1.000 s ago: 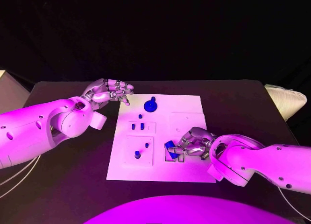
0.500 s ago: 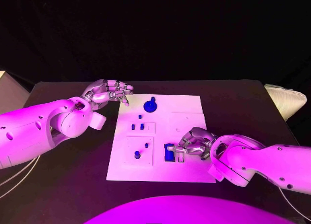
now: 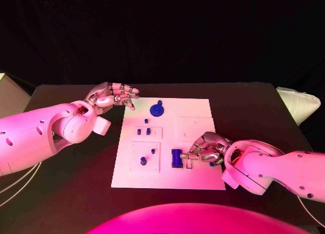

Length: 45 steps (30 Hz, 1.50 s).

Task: Assemble the parts on the task board

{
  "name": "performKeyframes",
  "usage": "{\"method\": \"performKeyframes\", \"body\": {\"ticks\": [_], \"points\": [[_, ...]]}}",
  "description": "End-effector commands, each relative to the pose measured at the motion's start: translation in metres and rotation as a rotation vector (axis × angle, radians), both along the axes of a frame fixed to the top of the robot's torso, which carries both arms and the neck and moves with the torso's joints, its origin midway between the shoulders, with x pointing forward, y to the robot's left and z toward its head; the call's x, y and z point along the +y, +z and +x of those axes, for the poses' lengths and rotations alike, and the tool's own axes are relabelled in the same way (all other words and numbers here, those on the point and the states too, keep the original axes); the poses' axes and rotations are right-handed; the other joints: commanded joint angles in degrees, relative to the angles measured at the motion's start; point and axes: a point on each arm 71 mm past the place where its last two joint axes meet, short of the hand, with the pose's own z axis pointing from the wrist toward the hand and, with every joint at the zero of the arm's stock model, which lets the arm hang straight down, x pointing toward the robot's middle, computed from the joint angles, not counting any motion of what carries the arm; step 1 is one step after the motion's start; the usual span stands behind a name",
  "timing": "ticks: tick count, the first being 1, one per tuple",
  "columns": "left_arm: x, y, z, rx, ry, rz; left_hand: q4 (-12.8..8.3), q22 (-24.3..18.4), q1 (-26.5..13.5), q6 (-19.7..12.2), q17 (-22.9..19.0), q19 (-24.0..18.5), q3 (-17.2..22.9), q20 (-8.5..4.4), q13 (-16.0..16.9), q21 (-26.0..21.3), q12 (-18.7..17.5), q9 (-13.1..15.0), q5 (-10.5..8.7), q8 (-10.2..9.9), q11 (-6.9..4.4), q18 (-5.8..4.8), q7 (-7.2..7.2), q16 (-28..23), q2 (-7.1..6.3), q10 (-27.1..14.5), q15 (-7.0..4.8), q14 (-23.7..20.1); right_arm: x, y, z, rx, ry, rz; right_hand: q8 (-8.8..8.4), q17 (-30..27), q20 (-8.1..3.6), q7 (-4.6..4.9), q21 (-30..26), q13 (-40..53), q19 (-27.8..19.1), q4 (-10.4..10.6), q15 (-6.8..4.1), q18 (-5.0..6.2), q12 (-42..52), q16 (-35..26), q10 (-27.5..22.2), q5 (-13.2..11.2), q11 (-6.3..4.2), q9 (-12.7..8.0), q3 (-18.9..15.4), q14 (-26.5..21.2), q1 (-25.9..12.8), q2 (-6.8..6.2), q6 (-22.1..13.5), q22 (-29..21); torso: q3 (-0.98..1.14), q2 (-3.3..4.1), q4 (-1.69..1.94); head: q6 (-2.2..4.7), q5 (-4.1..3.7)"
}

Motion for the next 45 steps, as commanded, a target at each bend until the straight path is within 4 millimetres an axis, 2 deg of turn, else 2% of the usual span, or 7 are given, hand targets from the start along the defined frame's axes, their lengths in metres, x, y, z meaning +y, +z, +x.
{"method": "performKeyframes", "body": {"ticks": [1,5,10,14,21,30,45], "points": [[-0.002,0.001,-0.001,-0.004,-0.013,-0.01,-0.06,0.07,0.34,-0.46,0.06,-0.15,0.21,-0.05,0.07,0.11,-0.22,-0.09,0.25,0.0,0.27,0.69,0.1,0.29,-0.06,-0.24,0.08,-0.16,-0.001,0.007,0.0,-0.085,0.069,0.065,-0.35,15.09,-0.13,0.39,-0.59,13.98,4.85,-0.19,-0.34,-0.76,-0.47,0.24,4.98,-0.32,-0.26,-0.38,1.14,5.97,2.84,-0.22,-1.2,13.83,-0.05,-0.05,0.01,0.03,-0.15],[-0.003,0.001,-0.001,-0.01,-0.012,-0.014,-0.06,0.07,0.34,-0.46,0.06,-0.15,0.21,-0.05,0.07,0.11,-0.22,-0.09,0.25,0.0,0.27,0.69,0.1,0.29,-0.06,-0.24,0.08,-0.16,-0.019,0.015,0.001,-0.124,0.046,0.096,-2.32,15.09,0.59,1.82,-1.75,13.37,4.55,-0.26,0.64,-0.55,-1.52,0.24,4.34,0.14,0.94,-1.35,2.1,5.97,6.74,-1.53,-4.08,13.53,-0.08,-0.08,0.08,0.09,-0.45],[-0.002,0.002,-0.001,-0.015,-0.002,-0.019,-0.09,0.09,0.38,-0.46,0.06,-0.17,0.23,-0.05,0.08,0.12,-0.22,-0.1,0.25,0.01,0.26,0.69,0.09,0.29,-0.05,-0.25,0.08,-0.18,-0.049,0.022,0.006,-0.134,-0.011,0.066,-2.61,15.09,0.85,2.03,-2.09,13.3,4.46,-0.37,0.88,-0.49,-1.65,0.24,4.24,0.51,1.17,-1.51,2.54,5.97,8.15,-1.69,-4.29,13.44,-0.13,-0.12,-0.25,0.4,-0.63],[-0.002,0.001,-0.001,-0.012,0.004,-0.026,-0.08,0.1,0.37,-0.46,0.06,-0.17,0.22,-0.04,0.08,0.13,-0.21,-0.11,0.24,0.02,0.26,0.69,0.09,0.29,-0.05,-0.23,0.08,-0.18,-0.074,0.024,0.006,-0.13,-0.039,-0.008,-3.35,14.09,1.22,2.51,-6.28,11.97,3.35,-0.69,1.23,0.3,-3.94,-0.31,2.84,1.05,1.58,-1.9,2.84,5.7,10.32,-2.95,-4.99,12.36,-0.14,-0.17,-0.3,0.42,-1.27],[-0.007,0.001,-0.003,0.005,0.003,-0.047,-0.08,0.1,0.37,-0.46,0.06,-0.17,0.22,-0.04,0.08,0.13,-0.21,-0.11,0.24,0.02,0.26,0.69,0.09,0.29,-0.05,-0.23,0.08,-0.18,-0.099,0.026,0.001,-0.145,0.007,-0.171,-2.34,14.57,1.13,1.79,-5.21,12.11,3.58,-0.11,0.85,0.11,-3.66,-0.06,3.04,1.52,1.03,-1.68,3.11,5.83,12.08,-3.74,-2.46,12.64,-0.11,-0.12,-0.35,0.72,-2.17],[-0.009,0.0,-0.003,0.01,-0.001,-0.051,-0.09,0.13,0.36,-0.48,0.07,-0.18,0.22,-0.04,0.11,0.14,-0.18,-0.12,0.24,0.02,0.25,0.69,0.08,0.3,-0.06,-0.16,0.08,-0.18,-0.101,0.025,-0.003,-0.172,0.05,-0.295,-1.78,15.09,0.79,1.3,-3.64,12.33,4.03,0.41,0.48,-0.19,-3.25,0.24,3.36,0.5,0.61,-1.61,1.79,5.97,9.73,-4.1,-1.24,13.06,-0.14,-0.1,-0.21,0.68,-2.62],[-0.007,-0.001,-0.003,0.01,-0.003,-0.046,-0.11,0.15,0.4,-0.45,0.07,-0.19,0.24,-0.04,0.11,0.16,-0.17,-0.12,0.25,0.05,0.23,0.7,0.06,0.31,-0.04,-0.14,0.07,-0.18,-0.075,0.001,-0.006,-0.171,0.067,-0.309,-1.46,15.09,0.61,1.04,-3.76,12.44,4.03,0.51,0.36,-0.17,-3.07,0.24,3.52,0.94,0.4,-1.66,-0.59,5.97,4.66,-2.99,-0.96,13.05,-0.19,-0.08,-0.23,0.28,-2.17]]}}
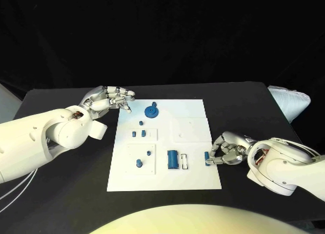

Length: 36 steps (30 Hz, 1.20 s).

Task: Assemble the parts on the task board

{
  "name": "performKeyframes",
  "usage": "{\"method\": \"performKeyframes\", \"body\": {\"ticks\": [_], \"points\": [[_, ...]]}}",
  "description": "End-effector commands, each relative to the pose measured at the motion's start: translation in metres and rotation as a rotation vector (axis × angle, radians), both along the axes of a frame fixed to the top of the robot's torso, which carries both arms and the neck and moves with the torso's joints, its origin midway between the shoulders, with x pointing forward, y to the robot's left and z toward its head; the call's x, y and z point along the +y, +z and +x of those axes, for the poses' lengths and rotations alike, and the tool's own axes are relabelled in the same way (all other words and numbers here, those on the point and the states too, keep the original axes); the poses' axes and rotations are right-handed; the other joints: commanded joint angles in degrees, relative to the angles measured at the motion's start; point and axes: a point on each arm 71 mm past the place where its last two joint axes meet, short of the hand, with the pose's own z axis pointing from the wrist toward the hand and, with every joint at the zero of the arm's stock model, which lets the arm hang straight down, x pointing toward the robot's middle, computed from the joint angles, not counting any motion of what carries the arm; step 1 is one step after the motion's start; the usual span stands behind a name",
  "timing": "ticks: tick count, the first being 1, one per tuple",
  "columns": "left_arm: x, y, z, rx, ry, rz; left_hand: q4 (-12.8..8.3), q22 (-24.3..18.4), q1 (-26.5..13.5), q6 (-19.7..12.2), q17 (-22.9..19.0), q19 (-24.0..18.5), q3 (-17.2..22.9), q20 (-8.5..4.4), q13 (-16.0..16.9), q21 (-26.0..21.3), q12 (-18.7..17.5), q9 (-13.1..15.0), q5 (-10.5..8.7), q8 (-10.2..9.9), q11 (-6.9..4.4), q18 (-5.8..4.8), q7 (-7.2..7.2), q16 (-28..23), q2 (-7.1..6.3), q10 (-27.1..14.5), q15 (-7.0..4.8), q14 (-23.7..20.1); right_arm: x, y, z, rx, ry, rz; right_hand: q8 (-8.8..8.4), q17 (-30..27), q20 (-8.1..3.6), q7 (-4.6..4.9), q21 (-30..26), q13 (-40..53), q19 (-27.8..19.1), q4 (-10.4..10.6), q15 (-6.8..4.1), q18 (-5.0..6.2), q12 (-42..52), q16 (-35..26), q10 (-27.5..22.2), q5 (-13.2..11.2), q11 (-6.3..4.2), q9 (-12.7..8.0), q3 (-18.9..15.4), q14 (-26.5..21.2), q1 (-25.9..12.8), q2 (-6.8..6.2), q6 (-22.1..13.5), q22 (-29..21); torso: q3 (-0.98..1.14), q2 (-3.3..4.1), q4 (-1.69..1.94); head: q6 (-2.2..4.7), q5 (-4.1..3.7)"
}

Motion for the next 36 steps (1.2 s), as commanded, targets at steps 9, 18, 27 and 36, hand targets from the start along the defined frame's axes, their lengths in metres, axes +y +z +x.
{"method": "performKeyframes", "body": {"ticks": [9,18,27,36], "points": [[-0.001,0.001,0.0,-0.009,-0.007,-0.012,-0.11,0.05,0.4,-0.45,0.09,-0.19,0.24,-0.05,0.06,0.16,-0.17,-0.08,0.25,0.05,0.24,0.7,0.07,0.31,-0.04,-0.14,0.07,-0.18,0.012,-0.01,0.0,-0.011,0.005,-0.041,0.44,15.05,-0.26,0.02,0.17,12.43,4.04,-0.11,-0.53,-0.17,0.22,0.24,3.62,0.37,-0.38,0.03,-0.43,5.98,-1.14,0.27,0.54,13.03,-0.03,-0.06,0.02,-0.26,0.15],[0.0,0.001,-0.001,-0.008,-0.008,-0.012,-0.11,0.05,0.4,-0.45,0.09,-0.19,0.24,-0.05,0.06,0.16,-0.17,-0.08,0.25,0.05,0.24,0.7,0.07,0.31,-0.04,-0.14,0.07,-0.18,0.025,-0.02,-0.001,-0.021,0.074,-0.114,0.68,15.05,-0.56,-0.24,0.2,12.38,4.06,-0.84,-0.83,-0.18,0.1,0.24,3.56,-0.52,-0.66,-0.05,1.31,5.98,4.92,0.15,0.49,13.04,-0.04,-0.09,-0.01,-0.45,0.2],[-0.001,0.001,-0.001,-0.006,-0.015,-0.01,-0.14,0.09,0.46,-0.39,0.09,-0.2,0.29,-0.05,0.07,0.19,-0.16,-0.08,0.25,0.11,0.22,0.7,0.05,0.31,0.01,-0.12,0.05,-0.19,0.041,-0.026,-0.003,-0.067,0.14,-0.2,0.82,15.05,-0.61,-0.17,0.0,12.04,4.0,-0.74,-0.73,-0.16,-0.52,0.24,3.18,-10.74,-0.6,-0.5,8.04,5.98,12.22,-0.07,0.85,13.0,-0.03,-0.08,0.04,-0.46,0.15],[-0.001,0.001,-0.002,-0.004,-0.018,-0.01,-0.14,0.09,0.46,-0.39,0.09,-0.2,0.29,-0.05,0.07,0.19,-0.16,-0.08,0.25,0.11,0.22,0.7,0.05,0.31,0.01,-0.12,0.05,-0.19,0.045,-0.027,-0.002,-0.081,0.142,-0.198,0.57,15.05,-0.49,-0.16,0.16,12.09,4.06,-0.36,-0.74,-0.19,-0.45,0.24,3.24,-7.34,-0.57,-1.02,12.69,5.98,7.42,-0.86,0.83,13.05,-0.08,-0.1,0.02,-0.15,0.31]]}}
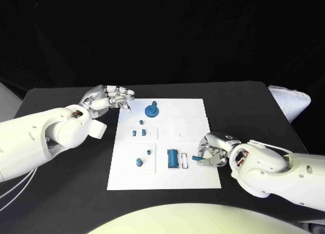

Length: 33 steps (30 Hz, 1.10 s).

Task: Assemble the parts on the task board

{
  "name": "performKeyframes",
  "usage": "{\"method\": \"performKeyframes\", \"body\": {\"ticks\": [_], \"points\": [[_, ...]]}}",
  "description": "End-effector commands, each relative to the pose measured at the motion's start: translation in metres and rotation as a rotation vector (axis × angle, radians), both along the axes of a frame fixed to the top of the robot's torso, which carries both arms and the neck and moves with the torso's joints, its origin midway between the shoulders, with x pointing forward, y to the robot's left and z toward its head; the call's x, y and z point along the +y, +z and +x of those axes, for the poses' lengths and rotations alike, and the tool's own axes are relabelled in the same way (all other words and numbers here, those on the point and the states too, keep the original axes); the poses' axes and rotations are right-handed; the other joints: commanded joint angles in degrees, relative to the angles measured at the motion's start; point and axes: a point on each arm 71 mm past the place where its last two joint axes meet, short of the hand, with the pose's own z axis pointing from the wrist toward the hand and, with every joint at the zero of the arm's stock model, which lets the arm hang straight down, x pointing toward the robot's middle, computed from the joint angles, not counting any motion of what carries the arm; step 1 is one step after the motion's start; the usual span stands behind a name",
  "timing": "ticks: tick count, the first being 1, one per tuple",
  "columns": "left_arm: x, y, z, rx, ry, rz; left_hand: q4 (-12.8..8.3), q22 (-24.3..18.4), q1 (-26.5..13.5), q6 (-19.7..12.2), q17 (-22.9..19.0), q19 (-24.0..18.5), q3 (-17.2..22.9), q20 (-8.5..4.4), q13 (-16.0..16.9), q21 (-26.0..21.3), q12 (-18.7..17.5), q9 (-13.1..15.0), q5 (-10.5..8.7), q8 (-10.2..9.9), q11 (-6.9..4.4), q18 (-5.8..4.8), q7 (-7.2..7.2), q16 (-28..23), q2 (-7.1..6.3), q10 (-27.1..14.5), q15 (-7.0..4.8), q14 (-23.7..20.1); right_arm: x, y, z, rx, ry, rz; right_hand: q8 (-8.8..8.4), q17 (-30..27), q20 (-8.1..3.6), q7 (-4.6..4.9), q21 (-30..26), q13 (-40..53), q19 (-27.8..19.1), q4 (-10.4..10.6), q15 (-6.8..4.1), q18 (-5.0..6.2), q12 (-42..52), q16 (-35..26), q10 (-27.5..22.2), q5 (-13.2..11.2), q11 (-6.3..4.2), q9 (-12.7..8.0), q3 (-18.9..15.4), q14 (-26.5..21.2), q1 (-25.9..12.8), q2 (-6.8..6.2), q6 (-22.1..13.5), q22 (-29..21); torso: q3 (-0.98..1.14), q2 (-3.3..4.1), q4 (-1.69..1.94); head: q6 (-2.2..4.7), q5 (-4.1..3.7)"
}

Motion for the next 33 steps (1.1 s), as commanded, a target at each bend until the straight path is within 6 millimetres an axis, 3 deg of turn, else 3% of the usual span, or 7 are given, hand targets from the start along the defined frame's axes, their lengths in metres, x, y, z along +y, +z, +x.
{"method": "performKeyframes", "body": {"ticks": [1,5,7,13,18,27,33], "points": [[-0.003,0.001,-0.001,-0.005,-0.018,-0.012,-0.14,0.06,0.46,-0.39,0.05,-0.2,0.29,-0.05,0.09,0.19,-0.16,-0.09,0.25,0.11,0.22,0.7,0.05,0.31,0.01,-0.12,0.05,-0.19,-0.006,-0.015,-0.005,0.049,-0.01,-0.089,-0.31,15.08,-0.09,-0.09,0.14,12.12,4.06,-1.47,-0.36,-0.19,-0.2,0.24,3.22,2.97,-0.26,-11.86,3.52,5.98,-2.29,-0.77,0.17,13.06,-0.02,0.0,0.01,0.13,0.14],[-0.002,0.001,-0.001,-0.004,-0.019,-0.012,-0.14,0.06,0.46,-0.39,0.05,-0.2,0.29,-0.05,0.09,0.19,-0.16,-0.09,0.25,0.11,0.22,0.7,0.05,0.31,0.01,-0.12,0.05,-0.19,-0.006,-0.014,-0.006,0.062,-0.023,-0.044,-0.12,15.08,-0.27,-0.29,0.46,12.25,4.15,-1.5,-0.54,-0.24,0.0,0.24,3.37,8.6,-0.51,-11.91,7.35,5.98,-4.27,-1.12,0.34,13.14,0.03,-0.01,-0.01,0.28,0.35],[-0.002,0.001,-0.001,-0.004,-0.019,-0.011,-0.14,0.06,0.46,-0.39,0.05,-0.2,0.29,-0.05,0.09,0.19,-0.16,-0.09,0.25,0.11,0.22,0.7,0.05,0.31,0.01,-0.12,0.05,-0.19,-0.005,-0.014,-0.007,0.083,-0.031,0.001,-0.06,15.08,-0.34,-0.34,0.79,12.28,4.24,-1.45,-0.59,-0.3,0.07,0.24,3.44,10.86,-0.57,-11.9,9.63,5.98,-6.27,-0.36,0.26,13.22,0.02,-0.07,0.02,0.28,0.38],[-0.002,0.001,-0.002,-0.002,-0.019,-0.01,-0.12,0.09,0.44,-0.29,0.05,-0.23,0.31,-0.05,0.1,0.21,-0.15,-0.08,0.25,0.19,0.22,0.7,0.05,0.31,0.07,-0.1,0.05,-0.21,-0.002,-0.011,-0.009,0.115,-0.041,0.096,0.34,15.08,-0.51,-0.44,1.67,12.64,4.45,-2.69,-0.75,-0.46,0.66,0.24,3.81,10.56,-0.7,-11.52,16.3,5.98,-5.91,-0.03,-0.12,13.44,0.03,0.02,-0.04,0.66,0.33],[-0.001,0.001,-0.002,-0.002,-0.018,-0.009,-0.12,0.09,0.44,-0.29,0.05,-0.23,0.31,-0.05,0.1,0.21,-0.15,-0.08,0.25,0.19,0.22,0.7,0.05,0.31,0.07,-0.1,0.05,-0.21,-0.002,-0.007,-0.009,0.119,-0.062,0.146,1.06,15.08,-0.5,-0.39,1.88,12.72,4.49,-4.3,-0.74,-0.5,0.77,0.24,3.9,10.83,-0.67,-10.88,20.45,5.98,-6.99,-0.95,-0.43,13.49,0.02,-0.01,-0.06,0.72,0.62],[-0.002,0.001,-0.001,-0.003,-0.02,-0.008,-0.12,0.11,0.44,-0.25,0.05,-0.24,0.33,-0.05,0.1,0.22,-0.15,-0.08,0.25,0.22,0.22,0.7,0.04,0.3,0.09,-0.09,0.05,-0.22,0.0,0.01,-0.005,0.12,-0.115,0.245,1.59,15.08,-0.5,-0.44,2.53,13.04,4.65,-5.03,-0.75,-0.62,1.3,0.24,4.19,10.78,-0.69,-10.48,21.56,5.98,-8.29,-1.88,-0.4,13.65,0.04,-0.02,-0.03,0.92,0.54],[-0.002,0.001,-0.002,-0.004,-0.02,-0.008,-0.12,0.11,0.44,-0.25,0.05,-0.24,0.33,-0.05,0.1,0.22,-0.15,-0.08,0.25,0.22,0.22,0.7,0.04,0.3,0.09,-0.09,0.05,-0.22,0.003,0.011,-0.005,0.163,-0.138,0.285,1.91,15.08,-0.51,-0.47,2.42,13.16,4.62,-5.0,-0.76,-0.6,1.5,0.24,4.31,10.03,-0.71,-10.21,21.98,5.98,-10.07,-2.21,-0.46,13.61,0.0,0.07,0.03,0.54,0.39]]}}
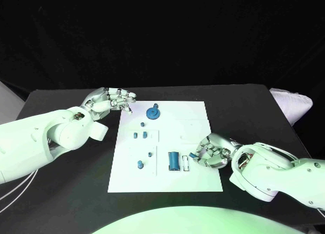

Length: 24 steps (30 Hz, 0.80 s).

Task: Assemble the parts on the task board

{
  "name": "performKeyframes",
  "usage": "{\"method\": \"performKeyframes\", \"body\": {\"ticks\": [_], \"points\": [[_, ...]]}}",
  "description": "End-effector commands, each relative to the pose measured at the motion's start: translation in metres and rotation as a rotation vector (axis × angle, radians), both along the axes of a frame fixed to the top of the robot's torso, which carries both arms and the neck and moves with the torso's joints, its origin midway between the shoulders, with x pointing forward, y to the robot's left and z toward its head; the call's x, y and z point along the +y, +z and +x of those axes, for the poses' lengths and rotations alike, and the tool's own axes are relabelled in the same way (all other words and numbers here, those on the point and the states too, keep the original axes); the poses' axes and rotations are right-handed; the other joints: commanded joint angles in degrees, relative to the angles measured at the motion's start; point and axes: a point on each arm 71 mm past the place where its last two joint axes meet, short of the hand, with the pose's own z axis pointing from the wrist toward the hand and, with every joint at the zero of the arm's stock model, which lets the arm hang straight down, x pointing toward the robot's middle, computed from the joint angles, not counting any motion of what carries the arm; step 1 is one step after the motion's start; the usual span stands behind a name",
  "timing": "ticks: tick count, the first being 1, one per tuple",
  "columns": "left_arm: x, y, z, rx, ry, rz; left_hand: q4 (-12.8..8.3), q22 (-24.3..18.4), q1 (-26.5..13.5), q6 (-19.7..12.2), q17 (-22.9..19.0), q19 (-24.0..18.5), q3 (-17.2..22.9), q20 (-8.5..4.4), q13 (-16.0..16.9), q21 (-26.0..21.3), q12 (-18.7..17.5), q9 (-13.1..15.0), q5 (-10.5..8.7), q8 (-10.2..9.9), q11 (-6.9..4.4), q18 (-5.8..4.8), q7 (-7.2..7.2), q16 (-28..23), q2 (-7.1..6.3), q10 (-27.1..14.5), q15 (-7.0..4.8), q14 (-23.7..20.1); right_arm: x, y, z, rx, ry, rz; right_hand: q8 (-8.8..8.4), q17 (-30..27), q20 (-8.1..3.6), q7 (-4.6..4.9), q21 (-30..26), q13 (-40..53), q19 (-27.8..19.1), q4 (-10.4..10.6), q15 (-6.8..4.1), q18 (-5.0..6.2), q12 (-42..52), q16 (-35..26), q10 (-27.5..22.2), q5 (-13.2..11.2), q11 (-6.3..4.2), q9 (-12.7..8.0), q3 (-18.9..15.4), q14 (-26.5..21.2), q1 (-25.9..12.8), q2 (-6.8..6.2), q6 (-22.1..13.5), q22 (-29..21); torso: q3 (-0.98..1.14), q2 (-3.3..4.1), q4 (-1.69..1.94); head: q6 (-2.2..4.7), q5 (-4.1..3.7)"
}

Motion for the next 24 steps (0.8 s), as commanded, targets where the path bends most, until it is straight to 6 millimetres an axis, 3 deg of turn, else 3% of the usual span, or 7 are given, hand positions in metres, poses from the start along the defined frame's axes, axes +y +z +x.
{"method": "performKeyframes", "body": {"ticks": [1,5,7,9,16,24], "points": [[-0.003,0.001,-0.001,-0.006,-0.018,-0.01,-0.12,0.07,0.45,-0.25,0.07,-0.24,0.33,-0.05,0.06,0.22,-0.15,-0.08,0.25,0.22,0.22,0.7,0.04,0.3,0.09,-0.09,0.05,-0.22,0.001,-0.002,-0.001,0.057,-0.027,0.058,0.2,15.09,-0.52,-0.42,0.09,13.19,4.65,-0.9,-0.37,-0.62,0.48,0.24,4.33,-0.5,-0.35,0.7,1.21,5.97,-0.99,0.14,0.07,13.65,-0.03,0.03,0.08,-0.25,-0.19],[-0.002,0.001,-0.001,-0.006,-0.017,-0.009,-0.12,0.07,0.45,-0.25,0.07,-0.24,0.33,-0.05,0.06,0.22,-0.15,-0.08,0.25,0.22,0.22,0.7,0.04,0.3,0.09,-0.09,0.05,-0.22,0.003,-0.004,-0.001,0.089,-0.027,0.057,0.42,15.09,-0.53,-0.48,0.28,13.42,4.69,-0.73,-0.39,-0.65,0.88,0.24,4.55,-0.5,-0.39,0.85,1.34,5.97,-1.99,0.2,0.16,13.7,-0.05,0.01,0.01,-0.28,-0.17],[-0.002,0.001,-0.001,-0.007,-0.017,-0.009,-0.12,0.07,0.45,-0.25,0.07,-0.24,0.33,-0.05,0.06,0.22,-0.15,-0.08,0.25,0.22,0.22,0.7,0.04,0.3,0.09,-0.09,0.05,-0.22,0.004,-0.006,0.0,0.102,-0.027,0.054,0.68,15.09,-0.57,-0.52,0.43,13.49,4.73,-0.59,-0.42,-0.68,1.0,0.24,4.61,0.78,-0.43,1.04,0.96,5.97,-3.35,-0.01,0.16,13.73,-0.02,0.02,-0.03,-0.3,-0.09],[-0.003,0.001,-0.001,-0.006,-0.018,-0.01,-0.12,0.07,0.45,-0.25,0.07,-0.24,0.33,-0.05,0.06,0.22,-0.15,-0.08,0.25,0.22,0.22,0.7,0.04,0.3,0.09,-0.09,0.05,-0.22,0.006,-0.007,0.001,0.112,-0.024,0.049,0.8,15.09,-0.58,-0.54,0.51,13.58,4.74,-0.49,-0.43,-0.69,1.15,0.24,4.69,0.64,-0.43,1.13,0.67,5.97,-3.98,-0.09,0.19,13.75,-0.01,-0.01,0.0,-0.58,-0.14],[-0.002,0.001,-0.001,-0.005,-0.017,-0.009,-0.12,0.07,0.45,-0.25,0.07,-0.24,0.33,-0.05,0.06,0.22,-0.15,-0.08,0.25,0.22,0.22,0.7,0.04,0.3,0.09,-0.09,0.05,-0.22,0.012,-0.01,0.002,0.117,0.003,0.023,1.24,15.09,-0.65,-0.69,0.96,13.99,4.85,-0.59,-0.52,-0.77,1.84,0.24,5.06,-0.46,-0.55,1.4,-0.98,5.97,-5.72,-1.0,0.43,13.86,-0.02,0.0,0.0,-0.59,-0.16],[-0.002,0.001,-0.001,-0.005,-0.017,-0.009,-0.12,0.15,0.37,-0.28,0.07,-0.3,0.29,-0.05,0.06,0.26,-0.18,-0.12,0.24,0.25,0.24,0.69,0.07,0.29,0.01,-0.13,0.07,-0.26,0.018,-0.011,0.003,0.122,0.009,0.013,1.49,15.09,-0.69,-0.81,1.97,14.46,5.09,1.74,-0.54,-0.96,2.67,0.24,5.49,1.42,-0.63,1.49,-4.0,5.97,-9.52,-0.91,0.93,14.11,-0.02,0.03,0.03,-0.67,-0.14]]}}
